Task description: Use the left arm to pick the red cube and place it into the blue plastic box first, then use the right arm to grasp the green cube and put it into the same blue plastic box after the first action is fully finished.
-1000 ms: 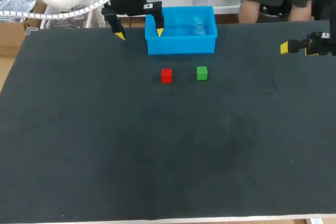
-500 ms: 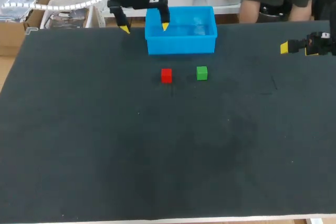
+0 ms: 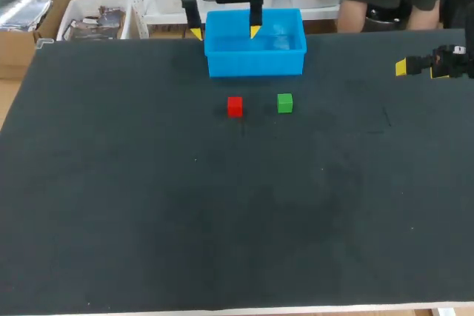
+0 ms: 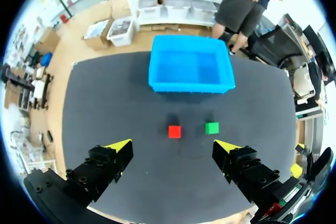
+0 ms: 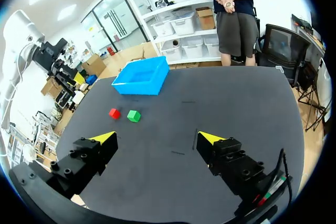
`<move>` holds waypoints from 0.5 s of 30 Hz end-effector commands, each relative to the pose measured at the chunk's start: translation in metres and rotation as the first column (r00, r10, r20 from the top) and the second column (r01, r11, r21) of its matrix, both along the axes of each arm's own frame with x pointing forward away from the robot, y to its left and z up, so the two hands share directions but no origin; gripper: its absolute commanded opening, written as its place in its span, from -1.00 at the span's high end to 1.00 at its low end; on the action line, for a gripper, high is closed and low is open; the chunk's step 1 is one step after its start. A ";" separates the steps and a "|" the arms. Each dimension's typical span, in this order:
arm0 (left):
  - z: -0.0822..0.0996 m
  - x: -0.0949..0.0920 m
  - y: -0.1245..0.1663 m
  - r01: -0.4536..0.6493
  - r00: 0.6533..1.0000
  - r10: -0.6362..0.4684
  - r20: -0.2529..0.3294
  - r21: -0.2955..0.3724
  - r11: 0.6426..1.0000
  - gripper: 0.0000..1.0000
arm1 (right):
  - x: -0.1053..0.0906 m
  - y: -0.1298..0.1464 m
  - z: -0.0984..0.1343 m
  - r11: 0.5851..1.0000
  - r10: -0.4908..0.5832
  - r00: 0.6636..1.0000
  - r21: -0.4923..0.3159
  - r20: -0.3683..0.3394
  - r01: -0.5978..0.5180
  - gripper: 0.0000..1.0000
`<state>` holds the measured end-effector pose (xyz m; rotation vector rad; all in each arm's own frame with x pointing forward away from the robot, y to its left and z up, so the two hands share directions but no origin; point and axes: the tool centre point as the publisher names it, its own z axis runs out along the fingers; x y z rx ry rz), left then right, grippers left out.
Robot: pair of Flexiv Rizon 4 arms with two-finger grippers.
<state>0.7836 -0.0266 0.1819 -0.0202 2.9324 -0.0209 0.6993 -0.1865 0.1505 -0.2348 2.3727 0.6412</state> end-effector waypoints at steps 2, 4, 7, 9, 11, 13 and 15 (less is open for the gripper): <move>0.001 0.010 -0.009 -0.017 0.998 0.019 -0.068 0.022 1.000 -1.00 | 0.000 0.001 0.000 1.000 -0.001 1.000 -0.001 0.000 0.001 -1.00; 0.001 0.011 -0.010 -0.029 0.997 0.030 -0.071 0.016 0.999 -1.00 | 0.000 0.001 0.000 1.000 -0.001 1.000 -0.001 0.000 0.001 -1.00; 0.000 0.014 -0.008 -0.063 0.995 0.064 -0.077 0.007 0.998 -1.00 | 0.000 0.001 0.000 1.000 -0.001 1.000 -0.001 0.000 0.001 -1.00; 0.001 0.015 -0.005 -0.084 0.993 0.084 -0.079 0.003 0.996 -1.00 | 0.000 0.001 0.000 1.000 -0.001 1.000 -0.001 0.000 0.001 -1.00; 0.001 0.015 -0.003 -0.088 0.993 0.088 -0.079 0.003 0.996 -1.00 | 0.000 0.001 0.000 1.000 -0.001 1.000 -0.001 0.000 0.001 -1.00; 0.000 0.015 -0.002 -0.096 0.992 0.095 -0.079 0.000 0.995 -1.00 | 0.000 0.001 0.000 1.000 -0.001 1.000 -0.001 0.000 0.001 -1.00; 0.000 0.016 -0.001 -0.082 0.995 0.082 -0.056 -0.001 0.997 -1.00 | 0.000 0.001 0.000 1.000 -0.001 1.000 -0.001 0.000 0.001 -1.00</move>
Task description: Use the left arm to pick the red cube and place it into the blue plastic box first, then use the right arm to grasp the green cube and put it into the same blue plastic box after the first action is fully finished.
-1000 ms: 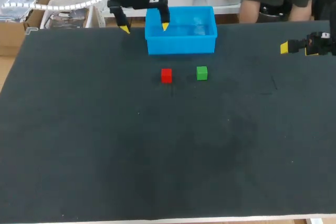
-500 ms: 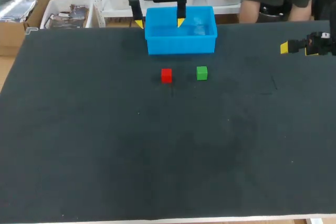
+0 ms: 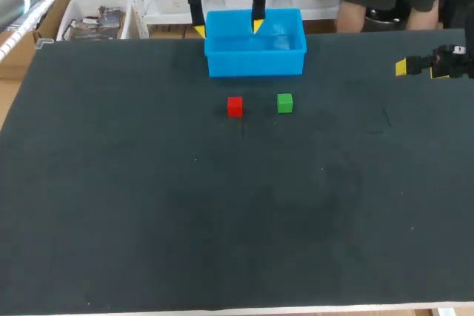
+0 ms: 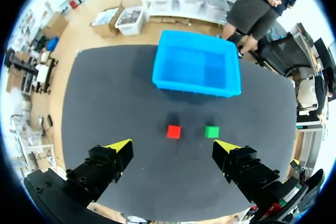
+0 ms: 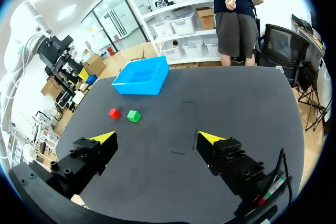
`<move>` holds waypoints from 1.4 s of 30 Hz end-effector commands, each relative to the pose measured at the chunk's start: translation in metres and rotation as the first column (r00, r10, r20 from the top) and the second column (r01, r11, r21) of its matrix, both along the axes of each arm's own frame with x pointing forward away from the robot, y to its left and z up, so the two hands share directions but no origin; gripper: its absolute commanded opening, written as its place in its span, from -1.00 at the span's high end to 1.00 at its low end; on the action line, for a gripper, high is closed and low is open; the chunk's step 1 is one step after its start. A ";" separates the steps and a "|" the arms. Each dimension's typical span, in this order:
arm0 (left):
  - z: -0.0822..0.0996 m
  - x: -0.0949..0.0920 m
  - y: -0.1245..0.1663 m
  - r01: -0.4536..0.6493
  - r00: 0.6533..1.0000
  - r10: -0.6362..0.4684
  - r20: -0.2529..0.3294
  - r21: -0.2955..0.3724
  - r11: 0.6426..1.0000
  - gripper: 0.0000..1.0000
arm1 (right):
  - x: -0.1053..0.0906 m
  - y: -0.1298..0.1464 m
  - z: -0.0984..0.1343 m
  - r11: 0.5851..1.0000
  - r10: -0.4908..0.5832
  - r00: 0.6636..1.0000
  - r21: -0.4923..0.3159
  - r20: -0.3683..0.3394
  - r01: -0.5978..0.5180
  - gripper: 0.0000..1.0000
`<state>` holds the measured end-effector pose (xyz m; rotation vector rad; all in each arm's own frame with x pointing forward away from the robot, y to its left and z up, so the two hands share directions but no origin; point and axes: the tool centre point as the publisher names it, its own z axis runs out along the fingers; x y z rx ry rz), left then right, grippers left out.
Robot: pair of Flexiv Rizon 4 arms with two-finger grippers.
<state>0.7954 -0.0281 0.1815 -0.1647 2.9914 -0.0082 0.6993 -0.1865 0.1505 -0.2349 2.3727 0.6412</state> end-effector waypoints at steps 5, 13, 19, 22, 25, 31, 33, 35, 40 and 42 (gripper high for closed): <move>0.005 0.005 0.000 0.018 0.999 -0.016 0.035 -0.050 0.999 -1.00 | 0.000 0.001 0.000 1.000 -0.001 1.000 -0.001 0.000 0.001 -1.00; 0.005 0.005 0.000 0.018 0.999 -0.016 0.035 -0.050 0.999 -1.00 | 0.000 0.001 0.000 1.000 -0.001 1.000 -0.001 0.000 0.001 -1.00; 0.005 0.005 0.000 0.018 0.999 -0.016 0.035 -0.050 0.999 -1.00 | 0.000 0.001 0.000 1.000 -0.001 1.000 -0.001 0.000 0.001 -1.00; 0.005 0.005 0.000 0.018 0.999 -0.016 0.035 -0.050 0.999 -1.00 | 0.000 0.001 0.000 1.000 -0.001 1.000 -0.001 0.000 0.001 -1.00; -0.003 0.002 -0.002 0.016 1.000 -0.015 0.024 -0.048 0.999 -1.00 | 0.000 0.001 0.000 1.000 -0.001 1.000 -0.001 0.000 0.001 -1.00; -0.040 -0.011 -0.009 0.014 1.000 -0.016 -0.023 -0.053 0.998 -1.00 | 0.000 0.001 0.000 1.000 -0.001 1.000 -0.001 0.000 0.001 -1.00; -0.046 -0.014 -0.010 0.020 1.000 -0.020 -0.023 -0.037 0.999 -1.00 | 0.000 0.001 0.000 1.000 -0.001 1.000 -0.001 0.000 0.001 -1.00; -0.051 -0.016 -0.010 0.022 1.000 -0.022 -0.012 -0.024 0.999 -1.00 | 0.000 0.001 0.000 1.000 -0.001 1.000 -0.001 0.000 0.001 -1.00; -0.072 -0.014 -0.003 0.000 1.000 0.000 0.000 0.000 1.000 -1.00 | 0.000 0.001 0.000 1.000 -0.001 1.000 -0.001 0.000 0.001 -1.00; -0.081 -0.014 -0.001 -0.007 1.000 0.007 -0.003 -0.018 1.000 -1.00 | 0.000 0.001 0.000 1.000 -0.001 1.000 -0.001 0.000 0.001 -1.00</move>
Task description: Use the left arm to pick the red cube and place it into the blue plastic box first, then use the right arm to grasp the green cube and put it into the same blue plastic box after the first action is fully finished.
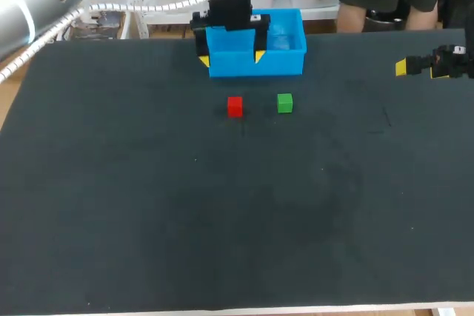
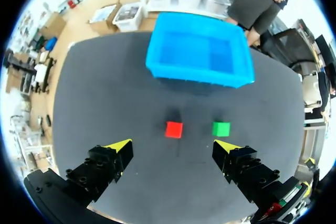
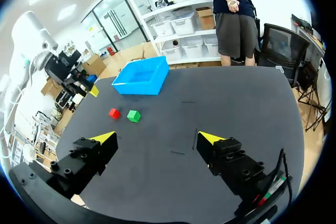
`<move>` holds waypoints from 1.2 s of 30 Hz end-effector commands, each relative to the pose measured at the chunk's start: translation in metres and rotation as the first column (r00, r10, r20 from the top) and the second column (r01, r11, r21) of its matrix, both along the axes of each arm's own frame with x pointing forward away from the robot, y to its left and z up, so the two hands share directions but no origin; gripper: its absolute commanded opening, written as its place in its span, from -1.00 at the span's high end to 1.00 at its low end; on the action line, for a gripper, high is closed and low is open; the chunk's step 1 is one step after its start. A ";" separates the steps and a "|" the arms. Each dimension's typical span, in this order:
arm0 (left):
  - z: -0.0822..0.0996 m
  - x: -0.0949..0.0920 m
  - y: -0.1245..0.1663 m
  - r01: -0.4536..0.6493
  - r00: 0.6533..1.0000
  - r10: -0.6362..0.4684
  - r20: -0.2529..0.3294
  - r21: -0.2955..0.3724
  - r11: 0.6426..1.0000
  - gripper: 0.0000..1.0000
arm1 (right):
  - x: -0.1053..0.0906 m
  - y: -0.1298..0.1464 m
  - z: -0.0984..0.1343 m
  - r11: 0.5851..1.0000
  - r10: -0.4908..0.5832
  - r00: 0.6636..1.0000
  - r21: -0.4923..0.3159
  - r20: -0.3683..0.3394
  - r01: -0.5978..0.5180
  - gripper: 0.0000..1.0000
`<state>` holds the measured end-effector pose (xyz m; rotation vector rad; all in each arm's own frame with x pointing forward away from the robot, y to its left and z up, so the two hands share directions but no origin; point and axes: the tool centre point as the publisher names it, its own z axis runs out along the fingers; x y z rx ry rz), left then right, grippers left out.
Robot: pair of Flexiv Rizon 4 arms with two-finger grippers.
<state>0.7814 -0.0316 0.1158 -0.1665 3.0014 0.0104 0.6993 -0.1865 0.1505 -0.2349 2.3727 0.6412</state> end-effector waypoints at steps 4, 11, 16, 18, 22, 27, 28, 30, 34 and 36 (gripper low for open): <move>-0.029 0.002 0.005 -0.016 0.999 0.018 0.039 -0.055 0.998 -1.00 | 0.000 0.001 0.000 1.000 -0.001 1.000 -0.001 0.000 0.001 -1.00; -0.056 0.000 0.005 0.019 0.998 -0.017 0.056 -0.037 0.999 -1.00 | 0.000 0.001 0.000 1.000 -0.001 1.000 -0.001 0.000 0.001 -1.00; -0.071 -0.005 0.000 0.079 0.996 -0.079 0.049 -0.008 0.997 -1.00 | 0.000 0.001 0.000 1.000 -0.001 1.000 -0.001 0.000 0.001 -1.00; -0.075 -0.005 -0.001 0.079 0.996 -0.079 0.046 -0.013 0.997 -1.00 | 0.000 0.001 0.000 1.000 -0.001 1.000 -0.001 0.000 0.001 -1.00; -0.081 -0.006 -0.001 0.088 0.995 -0.088 0.049 0.000 0.996 -1.00 | 0.000 0.001 0.000 1.000 -0.001 1.000 -0.001 0.000 0.001 -1.00; -0.088 -0.007 -0.001 0.111 0.992 -0.112 0.060 0.017 0.994 -1.00 | 0.000 0.001 0.000 1.000 -0.001 1.000 -0.001 0.000 0.001 -1.00; -0.091 -0.007 -0.001 0.108 0.992 -0.108 0.058 0.011 0.994 -1.00 | 0.000 0.001 0.000 1.000 -0.001 1.000 -0.001 0.000 0.001 -1.00; -0.095 -0.007 0.000 0.108 0.992 -0.109 0.060 0.023 0.994 -1.00 | 0.000 0.001 0.000 1.000 -0.001 1.000 -0.001 0.000 0.001 -1.00; -0.102 -0.007 0.001 0.102 0.993 -0.103 0.054 0.018 0.995 -1.00 | 0.000 0.001 0.000 1.000 -0.001 1.000 -0.001 0.000 0.001 -1.00; -0.105 -0.007 0.002 0.097 0.994 -0.098 0.046 0.017 0.995 -1.00 | 0.000 0.001 0.000 1.000 -0.001 1.000 -0.001 0.000 0.001 -1.00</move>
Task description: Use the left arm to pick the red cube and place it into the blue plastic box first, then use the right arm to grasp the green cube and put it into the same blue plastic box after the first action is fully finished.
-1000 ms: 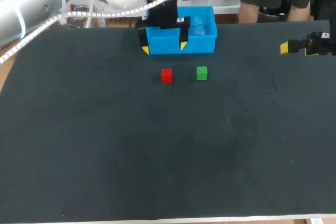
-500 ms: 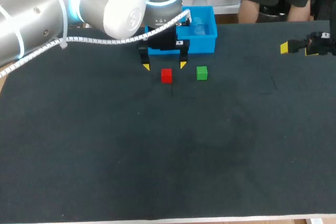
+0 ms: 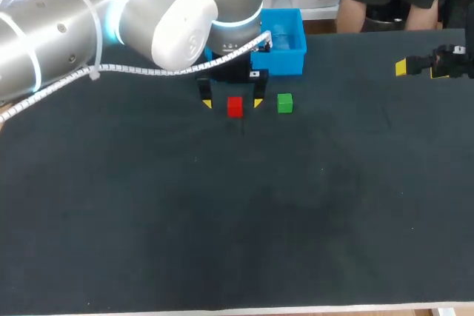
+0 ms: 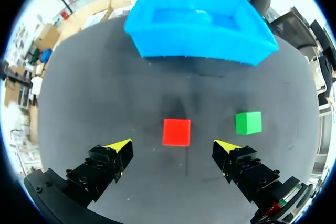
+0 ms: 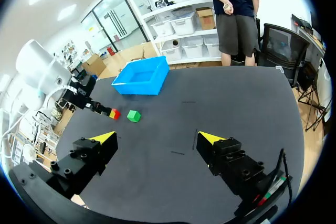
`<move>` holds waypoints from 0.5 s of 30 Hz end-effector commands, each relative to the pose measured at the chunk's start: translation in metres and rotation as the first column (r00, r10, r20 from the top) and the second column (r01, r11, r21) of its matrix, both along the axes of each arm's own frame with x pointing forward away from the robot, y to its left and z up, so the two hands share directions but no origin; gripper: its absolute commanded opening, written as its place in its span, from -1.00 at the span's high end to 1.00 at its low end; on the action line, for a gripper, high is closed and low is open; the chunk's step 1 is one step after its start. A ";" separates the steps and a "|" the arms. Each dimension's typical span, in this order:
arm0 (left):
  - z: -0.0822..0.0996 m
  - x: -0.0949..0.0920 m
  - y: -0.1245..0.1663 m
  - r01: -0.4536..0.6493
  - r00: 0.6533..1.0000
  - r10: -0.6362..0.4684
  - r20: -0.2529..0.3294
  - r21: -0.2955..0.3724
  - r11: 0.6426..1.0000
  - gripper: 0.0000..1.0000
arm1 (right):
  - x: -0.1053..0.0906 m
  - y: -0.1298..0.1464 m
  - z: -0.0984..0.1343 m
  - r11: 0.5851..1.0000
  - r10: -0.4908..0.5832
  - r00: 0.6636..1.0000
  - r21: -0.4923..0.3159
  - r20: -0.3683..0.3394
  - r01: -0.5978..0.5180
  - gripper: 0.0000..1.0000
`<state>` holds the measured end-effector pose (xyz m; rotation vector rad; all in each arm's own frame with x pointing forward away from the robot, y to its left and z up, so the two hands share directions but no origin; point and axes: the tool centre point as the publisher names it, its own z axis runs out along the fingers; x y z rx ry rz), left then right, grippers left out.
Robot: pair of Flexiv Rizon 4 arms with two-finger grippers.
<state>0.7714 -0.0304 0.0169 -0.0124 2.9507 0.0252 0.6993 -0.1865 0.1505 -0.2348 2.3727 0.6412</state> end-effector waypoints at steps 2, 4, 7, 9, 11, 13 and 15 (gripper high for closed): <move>-0.008 0.003 0.001 -0.004 1.000 0.004 -0.007 -0.006 1.000 -1.00 | 0.000 0.001 0.000 1.000 -0.001 1.000 -0.001 0.000 0.001 -1.00; -0.010 0.003 0.002 -0.018 1.000 0.018 -0.005 -0.021 1.000 -1.00 | 0.000 0.001 0.000 1.000 -0.001 1.000 -0.001 0.000 0.001 -1.00; -0.012 0.006 0.004 -0.031 1.000 0.031 0.001 -0.036 0.999 -1.00 | 0.000 0.001 0.000 1.000 -0.001 1.000 -0.001 0.000 0.001 -1.00; -0.013 0.007 0.005 -0.031 0.999 0.031 0.005 -0.037 0.999 -1.00 | 0.000 0.001 0.000 1.000 -0.001 1.000 -0.001 0.000 0.001 -1.00; -0.015 0.008 0.006 -0.034 0.999 0.035 0.005 -0.037 0.999 -1.00 | 0.000 0.001 0.000 1.000 -0.001 1.000 -0.001 0.000 0.001 -1.00; -0.017 0.009 0.006 -0.036 0.999 0.036 0.003 -0.036 0.999 -1.00 | 0.000 0.001 0.000 1.000 -0.001 1.000 -0.001 0.000 0.001 -1.00; -0.019 0.010 0.005 -0.035 0.999 0.035 0.003 -0.036 0.999 -1.00 | 0.000 0.001 0.000 1.000 -0.001 1.000 -0.001 0.000 0.001 -1.00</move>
